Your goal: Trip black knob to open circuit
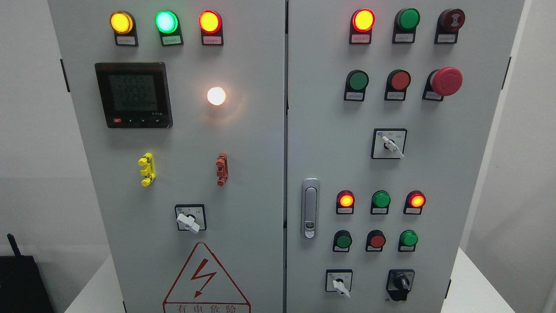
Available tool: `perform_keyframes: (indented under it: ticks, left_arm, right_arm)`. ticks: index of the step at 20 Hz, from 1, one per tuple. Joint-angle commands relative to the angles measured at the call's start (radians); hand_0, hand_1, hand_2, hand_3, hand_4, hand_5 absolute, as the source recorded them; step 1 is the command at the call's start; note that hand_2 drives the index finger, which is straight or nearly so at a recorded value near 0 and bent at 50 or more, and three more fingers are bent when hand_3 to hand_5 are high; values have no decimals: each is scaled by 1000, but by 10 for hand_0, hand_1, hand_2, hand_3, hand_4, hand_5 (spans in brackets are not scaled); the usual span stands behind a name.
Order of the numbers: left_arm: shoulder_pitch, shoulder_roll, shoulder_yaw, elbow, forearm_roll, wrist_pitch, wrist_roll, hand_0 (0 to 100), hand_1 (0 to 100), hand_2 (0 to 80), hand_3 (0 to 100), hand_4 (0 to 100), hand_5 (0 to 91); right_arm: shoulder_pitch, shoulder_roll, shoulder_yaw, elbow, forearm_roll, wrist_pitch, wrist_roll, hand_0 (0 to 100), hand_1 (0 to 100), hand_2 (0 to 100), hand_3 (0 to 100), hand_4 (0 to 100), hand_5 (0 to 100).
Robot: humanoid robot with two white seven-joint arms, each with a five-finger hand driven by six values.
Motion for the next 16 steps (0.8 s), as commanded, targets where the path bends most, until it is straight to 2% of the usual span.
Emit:
perform_keyframes:
  ticks: [1,9,16]
  left_arm:
    - [-2,-2,1,0,2,-2,0,120,389,0,0,0,0]
    - [-2,-2,1,0,2,0,0,120,389,0,0,0,0]
    - [-4,-2,1,0,2,-2,0,120,389,0,0,0,0]
  right_arm:
    - [-21,-3,-10,-42,-4,5,9,0,70,0,1000,1000,998]
    - [-56,-3,-8,-84,-8,60,17,0,68,4,1000,1000,999]
    - [-82,-1,-5,-81,-10,69,27,0,67,7,1000,1000,999]
